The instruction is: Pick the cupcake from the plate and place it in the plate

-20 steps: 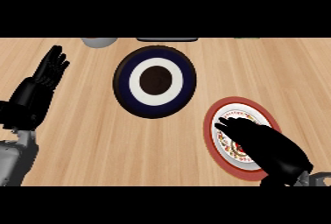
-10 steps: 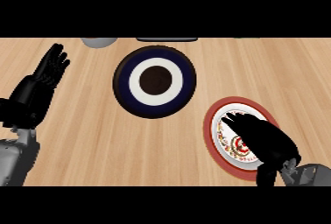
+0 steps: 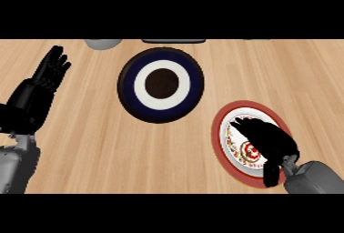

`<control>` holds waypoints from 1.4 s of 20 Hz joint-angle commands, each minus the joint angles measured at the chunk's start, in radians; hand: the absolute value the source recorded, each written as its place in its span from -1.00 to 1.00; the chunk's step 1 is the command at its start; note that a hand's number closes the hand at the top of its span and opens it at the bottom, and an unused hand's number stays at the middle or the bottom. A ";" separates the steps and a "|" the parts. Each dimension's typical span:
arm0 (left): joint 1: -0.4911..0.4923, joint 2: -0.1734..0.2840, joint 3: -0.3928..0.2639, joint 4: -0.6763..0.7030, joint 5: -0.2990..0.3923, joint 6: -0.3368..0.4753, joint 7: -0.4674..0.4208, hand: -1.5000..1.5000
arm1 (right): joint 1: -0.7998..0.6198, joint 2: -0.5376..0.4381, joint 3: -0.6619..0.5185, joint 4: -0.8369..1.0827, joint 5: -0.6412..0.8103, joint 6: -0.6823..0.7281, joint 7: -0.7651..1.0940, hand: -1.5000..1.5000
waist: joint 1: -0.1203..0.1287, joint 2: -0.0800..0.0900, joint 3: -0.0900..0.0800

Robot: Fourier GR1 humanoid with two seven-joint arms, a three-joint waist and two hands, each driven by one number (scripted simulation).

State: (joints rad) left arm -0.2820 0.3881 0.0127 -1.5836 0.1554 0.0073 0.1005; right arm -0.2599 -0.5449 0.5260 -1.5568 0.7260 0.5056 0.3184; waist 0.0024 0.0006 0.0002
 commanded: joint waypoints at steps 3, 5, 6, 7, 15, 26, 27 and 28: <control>0.084 -0.040 -0.002 -0.054 -0.046 -0.007 -0.024 0.00 | 0.077 0.084 0.031 0.045 0.115 -0.037 0.003 -1.00 | -0.001 -0.001 0.000; 0.011 -0.031 0.014 -0.076 -0.040 -0.015 0.065 0.00 | 0.015 0.097 -0.011 0.158 0.146 -0.045 -0.061 -1.00 | 0.000 -0.001 0.000; -0.031 -0.063 0.013 0.037 -0.072 0.005 -0.007 0.00 | 0.018 0.086 -0.014 0.196 0.169 -0.081 -0.105 -1.00 | -0.003 0.001 0.000; 0.061 -0.045 0.041 -0.011 -0.043 -0.043 -0.034 0.00 | 0.043 0.107 -0.017 0.149 0.186 -0.056 -0.049 -1.00 | -0.001 -0.001 0.000; -0.012 -0.049 0.040 -0.013 -0.051 -0.036 0.013 0.00 | -0.025 0.171 -0.019 0.280 0.288 -0.366 -0.230 1.00 | 0.003 0.001 0.001; 0.059 -0.024 0.087 -0.028 -0.041 -0.025 0.003 0.00 | 0.395 0.307 -0.346 0.084 0.385 -0.853 0.394 1.00 | -0.070 -0.013 -0.001; 0.084 -0.032 0.070 -0.054 -0.051 -0.024 0.000 0.00 | 0.453 0.344 -0.317 0.041 0.429 -0.894 0.433 1.00 | -0.058 -0.015 -0.002; 0.074 -0.031 0.079 -0.044 -0.034 -0.034 0.006 0.00 | 0.476 0.357 -0.299 0.007 0.481 -0.946 0.445 1.00 | -0.045 -0.011 -0.001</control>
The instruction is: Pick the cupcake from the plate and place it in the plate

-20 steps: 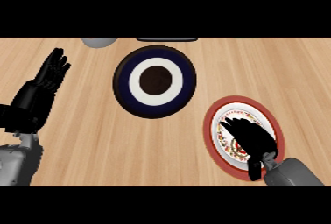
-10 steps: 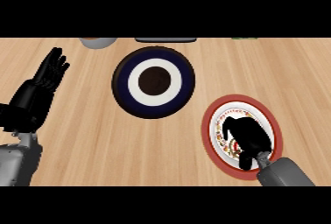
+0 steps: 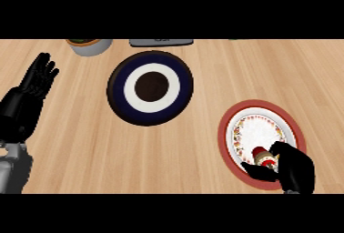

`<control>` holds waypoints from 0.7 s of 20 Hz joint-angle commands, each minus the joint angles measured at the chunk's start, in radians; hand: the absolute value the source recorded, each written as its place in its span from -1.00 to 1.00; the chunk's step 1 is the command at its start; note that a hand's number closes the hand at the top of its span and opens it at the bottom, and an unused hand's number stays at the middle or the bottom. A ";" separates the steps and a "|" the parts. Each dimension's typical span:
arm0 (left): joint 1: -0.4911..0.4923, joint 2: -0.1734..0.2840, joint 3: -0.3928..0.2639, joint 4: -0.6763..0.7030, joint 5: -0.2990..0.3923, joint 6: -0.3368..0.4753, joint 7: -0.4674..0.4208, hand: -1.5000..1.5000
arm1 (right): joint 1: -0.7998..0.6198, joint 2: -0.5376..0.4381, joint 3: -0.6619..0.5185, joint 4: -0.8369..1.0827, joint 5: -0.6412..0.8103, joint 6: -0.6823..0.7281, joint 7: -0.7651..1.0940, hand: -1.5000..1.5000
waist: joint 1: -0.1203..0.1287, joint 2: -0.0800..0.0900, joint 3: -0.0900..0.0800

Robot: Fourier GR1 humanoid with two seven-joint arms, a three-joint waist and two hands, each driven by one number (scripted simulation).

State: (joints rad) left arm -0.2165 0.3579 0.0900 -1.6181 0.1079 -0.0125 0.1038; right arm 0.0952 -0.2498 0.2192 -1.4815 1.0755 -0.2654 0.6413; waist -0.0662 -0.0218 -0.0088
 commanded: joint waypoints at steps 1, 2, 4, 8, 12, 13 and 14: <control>0.029 0.000 -0.005 -0.050 0.019 -0.029 -0.005 0.00 | 0.164 0.087 0.044 -0.143 0.167 -0.175 0.153 1.00 | 0.037 0.011 0.007; -0.017 -0.029 -0.023 0.008 -0.011 0.004 0.003 0.00 | 0.229 0.090 0.068 -0.208 0.173 -0.200 0.134 1.00 | 0.028 0.016 0.008; -0.009 -0.017 -0.030 -0.040 0.007 -0.019 0.046 0.00 | 0.250 0.145 0.137 -0.263 0.210 -0.245 0.122 1.00 | 0.046 0.015 0.008; -0.057 0.001 0.001 0.057 0.004 -0.042 -0.017 0.00 | 0.237 0.153 0.244 -0.420 0.309 -0.252 0.093 1.00 | 0.046 0.018 0.007; -0.067 -0.028 -0.029 0.014 -0.014 -0.013 0.024 0.00 | 0.172 0.238 0.362 -0.497 0.365 -0.280 0.085 1.00 | 0.055 0.016 0.008; -0.077 -0.023 -0.018 0.028 -0.010 -0.020 0.015 0.00 | 0.087 0.246 0.373 -0.450 0.375 -0.261 0.122 1.00 | 0.065 0.020 0.008; -0.041 -0.012 -0.013 0.026 -0.008 -0.042 -0.004 0.00 | 0.164 0.235 0.391 -0.530 0.381 -0.263 0.087 1.00 | 0.060 0.018 0.008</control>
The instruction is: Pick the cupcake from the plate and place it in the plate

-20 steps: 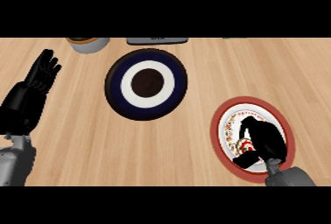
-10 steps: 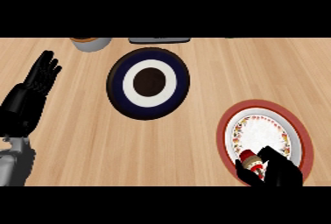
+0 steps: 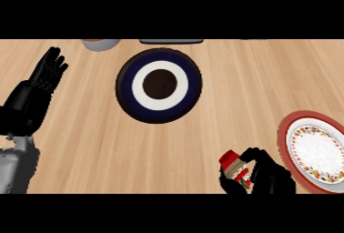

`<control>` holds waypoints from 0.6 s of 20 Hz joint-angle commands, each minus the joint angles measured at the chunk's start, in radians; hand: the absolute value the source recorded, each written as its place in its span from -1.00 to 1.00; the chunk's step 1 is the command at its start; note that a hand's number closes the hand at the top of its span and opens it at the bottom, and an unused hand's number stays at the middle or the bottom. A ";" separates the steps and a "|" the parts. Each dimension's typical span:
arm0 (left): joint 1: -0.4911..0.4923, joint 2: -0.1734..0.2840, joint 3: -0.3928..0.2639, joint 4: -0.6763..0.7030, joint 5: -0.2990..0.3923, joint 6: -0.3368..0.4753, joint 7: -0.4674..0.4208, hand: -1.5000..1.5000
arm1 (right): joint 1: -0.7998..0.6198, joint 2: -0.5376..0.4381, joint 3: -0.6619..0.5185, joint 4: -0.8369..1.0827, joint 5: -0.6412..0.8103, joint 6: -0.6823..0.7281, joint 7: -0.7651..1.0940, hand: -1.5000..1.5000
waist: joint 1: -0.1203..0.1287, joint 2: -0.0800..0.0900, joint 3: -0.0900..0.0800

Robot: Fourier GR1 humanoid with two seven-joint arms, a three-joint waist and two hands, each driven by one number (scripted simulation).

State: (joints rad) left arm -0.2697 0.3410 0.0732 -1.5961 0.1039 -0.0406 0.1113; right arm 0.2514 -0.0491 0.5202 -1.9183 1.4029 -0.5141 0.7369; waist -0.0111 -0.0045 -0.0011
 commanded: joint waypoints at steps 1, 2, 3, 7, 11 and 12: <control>-0.008 0.001 -0.003 -0.013 0.001 -0.007 0.040 0.00 | -0.042 0.047 0.113 -0.109 0.069 0.025 0.026 1.00 | 0.008 0.001 0.001; 0.028 -0.035 -0.031 -0.023 -0.038 0.017 -0.017 0.00 | -0.080 0.047 0.176 -0.079 0.097 0.037 0.090 1.00 | 0.012 0.002 0.000; 0.057 -0.021 -0.013 -0.073 -0.011 0.000 0.008 0.00 | -0.113 0.048 0.176 -0.056 0.085 0.046 0.090 1.00 | 0.018 0.002 0.001; -0.006 -0.013 0.004 -0.008 -0.005 -0.022 0.012 0.00 | -0.423 0.048 0.100 -0.039 -0.005 0.222 0.212 1.00 | 0.018 0.006 0.000; -0.016 -0.018 0.007 -0.066 -0.015 -0.013 0.048 0.00 | -0.576 0.049 0.106 0.122 -0.082 0.152 0.278 1.00 | 0.023 0.005 0.001; -0.083 -0.046 -0.006 0.051 -0.037 0.003 0.024 0.00 | -0.644 0.049 0.137 0.155 -0.079 0.163 0.338 1.00 | 0.017 0.007 0.001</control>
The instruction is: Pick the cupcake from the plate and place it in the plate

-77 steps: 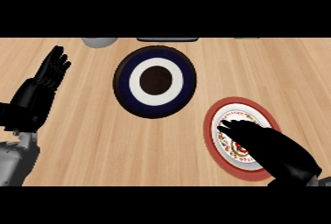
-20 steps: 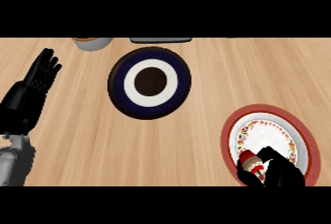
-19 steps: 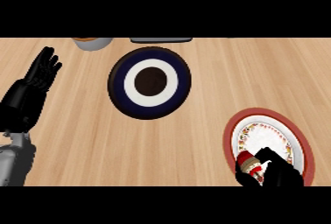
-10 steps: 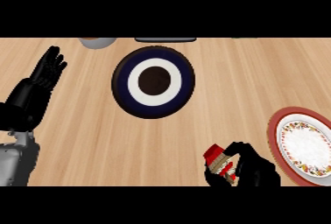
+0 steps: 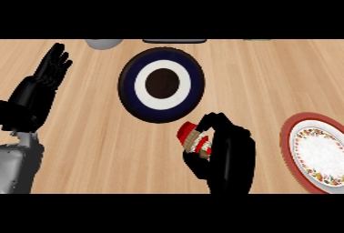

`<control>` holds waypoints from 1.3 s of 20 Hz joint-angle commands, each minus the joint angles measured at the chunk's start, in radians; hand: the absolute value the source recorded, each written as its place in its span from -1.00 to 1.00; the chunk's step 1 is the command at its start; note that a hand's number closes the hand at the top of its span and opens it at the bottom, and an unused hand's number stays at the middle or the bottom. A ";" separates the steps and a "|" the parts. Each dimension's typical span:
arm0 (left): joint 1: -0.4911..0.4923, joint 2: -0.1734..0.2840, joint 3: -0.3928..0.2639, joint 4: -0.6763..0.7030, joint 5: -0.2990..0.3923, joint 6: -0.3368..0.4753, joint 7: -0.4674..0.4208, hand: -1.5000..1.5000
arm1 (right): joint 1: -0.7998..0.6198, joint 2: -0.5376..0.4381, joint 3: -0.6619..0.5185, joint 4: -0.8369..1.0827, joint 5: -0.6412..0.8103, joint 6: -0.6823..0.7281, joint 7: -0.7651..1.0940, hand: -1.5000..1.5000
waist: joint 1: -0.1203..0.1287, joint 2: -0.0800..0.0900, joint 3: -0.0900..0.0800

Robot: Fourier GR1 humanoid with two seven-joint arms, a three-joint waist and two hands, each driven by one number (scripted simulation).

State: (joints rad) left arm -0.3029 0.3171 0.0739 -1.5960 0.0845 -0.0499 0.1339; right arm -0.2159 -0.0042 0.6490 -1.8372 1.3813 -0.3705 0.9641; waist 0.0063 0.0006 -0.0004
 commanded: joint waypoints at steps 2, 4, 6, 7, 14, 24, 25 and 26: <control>0.021 -0.053 -0.043 0.019 -0.049 0.023 -0.049 0.00 | -0.271 0.004 -0.045 0.256 -0.131 -0.129 0.085 1.00 | 0.017 0.005 0.000; 0.005 -0.023 -0.013 -0.014 -0.014 0.003 0.013 0.00 | -0.387 0.004 -0.093 0.307 -0.226 -0.106 0.096 1.00 | 0.022 0.004 0.000; 0.024 -0.022 -0.016 -0.016 -0.013 -0.015 -0.011 0.00 | -0.443 0.004 -0.087 0.443 -0.276 -0.182 0.078 1.00 | 0.026 0.005 0.000; -0.027 -0.023 -0.014 -0.016 -0.009 -0.003 0.036 0.00 | -0.516 0.004 -0.163 0.484 -0.316 -0.157 0.061 1.00 | 0.027 0.006 0.001; -0.002 -0.035 -0.025 0.000 -0.025 -0.021 -0.023 0.00 | -0.746 0.004 -0.127 0.871 -0.443 -0.296 0.092 1.00 | 0.050 0.011 0.000; -0.032 -0.038 -0.023 -0.022 -0.016 -0.030 0.003 0.00 | -0.825 0.004 -0.188 1.169 -0.709 -0.473 -0.084 -1.00 | 0.088 0.023 0.001; -0.093 -0.031 -0.015 0.026 -0.010 -0.037 0.020 0.00 | -0.858 0.004 -0.202 1.216 -0.722 -0.471 -0.115 -1.00 | 0.085 0.030 0.001; -0.074 -0.072 -0.062 0.036 -0.055 -0.011 -0.016 0.00 | -0.852 0.004 -0.219 1.238 -0.757 -0.466 -0.173 -1.00 | 0.077 0.031 0.001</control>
State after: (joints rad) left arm -0.3507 0.2693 0.0383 -1.5900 0.0557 -0.0720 0.1345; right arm -1.0461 -0.0027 0.4552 -0.6890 0.7154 -0.7483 0.8444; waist 0.0814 0.0246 0.0003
